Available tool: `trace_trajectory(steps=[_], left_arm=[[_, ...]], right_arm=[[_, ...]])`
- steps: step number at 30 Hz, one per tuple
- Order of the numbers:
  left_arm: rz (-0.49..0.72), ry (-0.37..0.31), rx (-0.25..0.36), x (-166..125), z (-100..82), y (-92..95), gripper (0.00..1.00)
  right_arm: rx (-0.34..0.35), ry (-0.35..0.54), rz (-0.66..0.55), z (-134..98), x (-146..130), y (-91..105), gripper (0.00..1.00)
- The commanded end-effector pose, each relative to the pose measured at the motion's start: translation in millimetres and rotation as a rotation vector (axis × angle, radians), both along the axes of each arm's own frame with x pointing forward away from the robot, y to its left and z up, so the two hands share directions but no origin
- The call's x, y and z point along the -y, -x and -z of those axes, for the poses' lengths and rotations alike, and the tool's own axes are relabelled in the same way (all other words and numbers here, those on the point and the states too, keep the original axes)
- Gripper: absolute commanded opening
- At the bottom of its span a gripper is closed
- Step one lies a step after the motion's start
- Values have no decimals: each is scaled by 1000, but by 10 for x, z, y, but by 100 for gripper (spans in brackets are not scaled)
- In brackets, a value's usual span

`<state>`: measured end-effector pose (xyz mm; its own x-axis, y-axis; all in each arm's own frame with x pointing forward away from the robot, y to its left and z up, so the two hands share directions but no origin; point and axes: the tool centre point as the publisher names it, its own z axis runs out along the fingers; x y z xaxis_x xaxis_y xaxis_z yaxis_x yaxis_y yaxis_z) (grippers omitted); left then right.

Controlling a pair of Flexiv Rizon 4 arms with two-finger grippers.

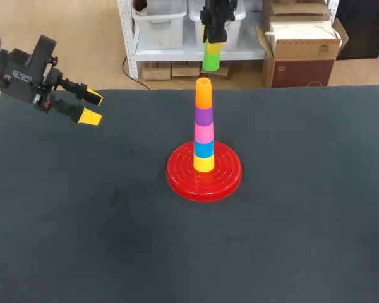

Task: Pick up and stack the cylinders on the red base in this order: pink,purple,orange,green

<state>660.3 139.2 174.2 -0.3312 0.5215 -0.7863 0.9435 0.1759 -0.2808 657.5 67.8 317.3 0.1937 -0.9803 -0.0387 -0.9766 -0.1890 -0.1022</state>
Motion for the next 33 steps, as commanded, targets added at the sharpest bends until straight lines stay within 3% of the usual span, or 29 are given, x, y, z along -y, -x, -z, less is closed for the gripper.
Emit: trace_trajectory(steps=[1,33], left_arm=[[5,2,-1,-9,9,-17,100],[5,2,-1,-9,9,-17,100]], right_arm=[[-29,10,-9,11,-64,-65,0],[-104,36,3,271,-76,-142,0]])
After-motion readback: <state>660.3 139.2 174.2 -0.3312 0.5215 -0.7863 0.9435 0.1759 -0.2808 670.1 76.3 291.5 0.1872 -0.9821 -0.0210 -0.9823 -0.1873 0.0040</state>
